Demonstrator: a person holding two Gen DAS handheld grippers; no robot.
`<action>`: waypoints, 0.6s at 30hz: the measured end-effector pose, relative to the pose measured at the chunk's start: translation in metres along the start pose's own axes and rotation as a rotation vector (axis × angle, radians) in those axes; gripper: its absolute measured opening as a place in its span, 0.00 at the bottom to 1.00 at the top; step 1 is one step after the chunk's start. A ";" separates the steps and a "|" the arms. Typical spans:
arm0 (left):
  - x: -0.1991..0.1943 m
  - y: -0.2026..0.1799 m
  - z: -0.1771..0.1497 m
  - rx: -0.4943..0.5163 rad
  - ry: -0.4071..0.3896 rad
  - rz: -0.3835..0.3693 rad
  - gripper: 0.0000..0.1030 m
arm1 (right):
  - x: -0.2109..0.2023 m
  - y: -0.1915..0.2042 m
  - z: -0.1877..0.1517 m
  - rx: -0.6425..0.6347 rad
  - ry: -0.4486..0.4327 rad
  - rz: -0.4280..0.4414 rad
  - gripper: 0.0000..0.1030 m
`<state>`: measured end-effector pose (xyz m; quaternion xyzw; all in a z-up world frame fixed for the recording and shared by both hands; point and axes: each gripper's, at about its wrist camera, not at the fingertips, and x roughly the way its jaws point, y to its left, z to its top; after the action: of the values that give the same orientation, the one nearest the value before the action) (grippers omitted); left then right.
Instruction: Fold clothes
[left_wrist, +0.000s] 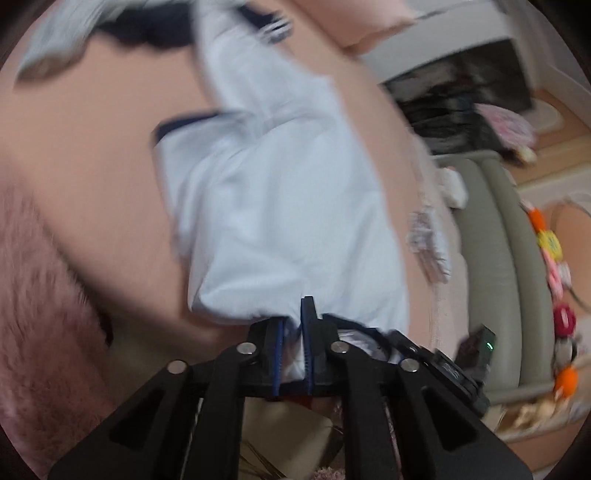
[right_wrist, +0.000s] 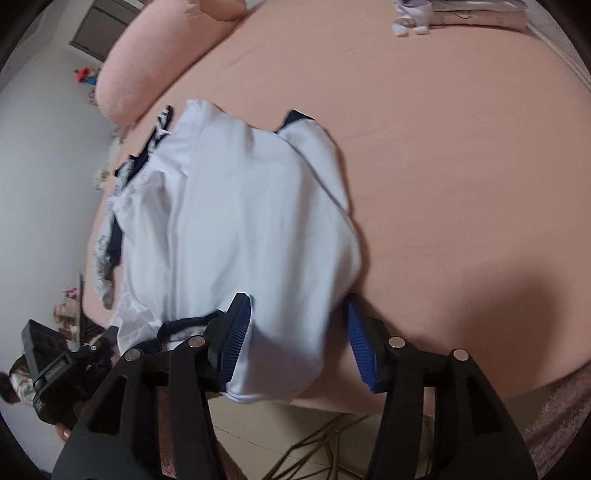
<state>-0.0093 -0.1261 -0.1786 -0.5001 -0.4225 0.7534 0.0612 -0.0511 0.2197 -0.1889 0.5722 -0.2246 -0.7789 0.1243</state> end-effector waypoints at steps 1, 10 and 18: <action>0.002 0.007 -0.001 -0.043 0.011 -0.010 0.35 | -0.003 -0.002 -0.003 0.012 0.002 -0.010 0.52; 0.041 0.009 -0.004 -0.095 0.113 -0.204 0.45 | 0.017 0.006 0.009 -0.053 -0.107 -0.019 0.49; 0.055 0.015 -0.001 -0.132 0.105 -0.205 0.28 | 0.043 0.020 0.038 -0.055 0.018 0.168 0.24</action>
<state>-0.0300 -0.1070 -0.2280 -0.4962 -0.5164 0.6864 0.1268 -0.1019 0.1904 -0.2058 0.5546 -0.2494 -0.7664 0.2069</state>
